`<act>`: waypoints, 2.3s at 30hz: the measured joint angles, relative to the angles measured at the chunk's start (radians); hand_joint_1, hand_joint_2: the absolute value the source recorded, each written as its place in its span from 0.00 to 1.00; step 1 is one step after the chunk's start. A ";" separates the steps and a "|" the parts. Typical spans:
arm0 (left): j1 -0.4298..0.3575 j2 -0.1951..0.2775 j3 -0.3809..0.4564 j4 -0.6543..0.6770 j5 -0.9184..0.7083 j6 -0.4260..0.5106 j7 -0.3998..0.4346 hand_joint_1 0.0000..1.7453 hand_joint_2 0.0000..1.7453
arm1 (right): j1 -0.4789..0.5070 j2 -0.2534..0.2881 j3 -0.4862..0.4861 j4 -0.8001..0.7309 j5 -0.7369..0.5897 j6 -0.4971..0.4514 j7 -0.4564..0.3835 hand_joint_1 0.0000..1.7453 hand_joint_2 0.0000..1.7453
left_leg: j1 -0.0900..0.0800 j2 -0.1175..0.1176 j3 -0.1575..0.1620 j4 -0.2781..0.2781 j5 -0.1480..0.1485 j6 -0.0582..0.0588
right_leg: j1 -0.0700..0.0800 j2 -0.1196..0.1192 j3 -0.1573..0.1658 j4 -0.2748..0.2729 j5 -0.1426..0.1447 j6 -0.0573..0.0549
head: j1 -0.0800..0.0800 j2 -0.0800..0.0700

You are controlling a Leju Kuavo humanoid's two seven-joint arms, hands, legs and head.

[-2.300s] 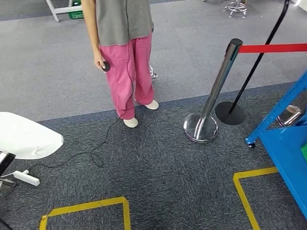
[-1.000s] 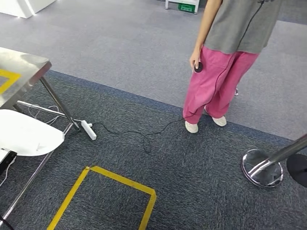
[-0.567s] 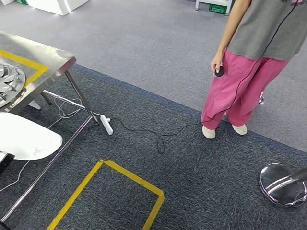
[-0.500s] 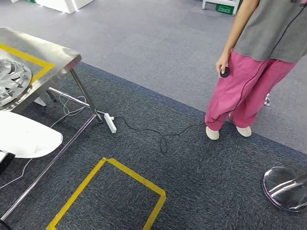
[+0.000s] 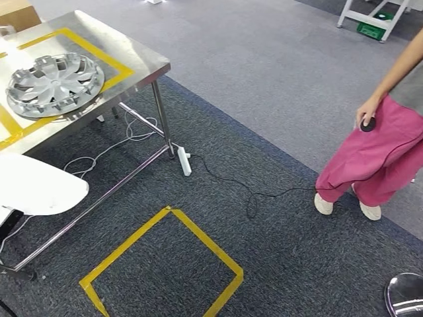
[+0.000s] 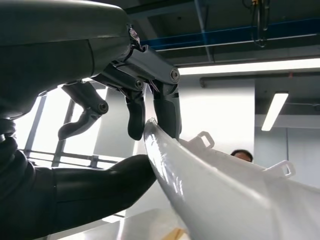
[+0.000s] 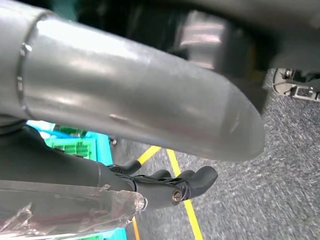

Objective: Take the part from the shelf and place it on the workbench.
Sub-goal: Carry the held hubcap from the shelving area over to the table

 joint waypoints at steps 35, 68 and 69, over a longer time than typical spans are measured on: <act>0.025 0.008 -0.017 0.000 0.001 0.000 0.035 1.00 1.00 | 0.001 0.000 0.000 0.001 0.001 0.000 -0.018 0.00 0.00 | 0.006 -0.067 0.006 0.002 -0.002 -0.004 | -0.006 0.038 0.035 -0.125 0.112 0.000 | 0.002 0.000; 0.033 0.044 -0.040 0.000 0.082 -0.013 -0.025 1.00 1.00 | 0.000 0.001 -0.010 0.002 -0.035 0.019 -0.022 0.00 0.00 | -0.001 -0.010 0.008 0.003 -0.005 -0.008 | -0.002 0.016 0.089 -0.251 0.157 -0.008 | 0.006 0.000; 0.037 0.053 -0.046 0.000 0.105 -0.012 -0.049 1.00 1.00 | 0.000 0.001 -0.010 0.002 -0.034 0.021 -0.022 0.00 0.00 | -0.002 -0.011 0.006 0.005 -0.005 -0.008 | -0.002 0.018 0.095 -0.264 0.157 -0.008 | 0.005 0.000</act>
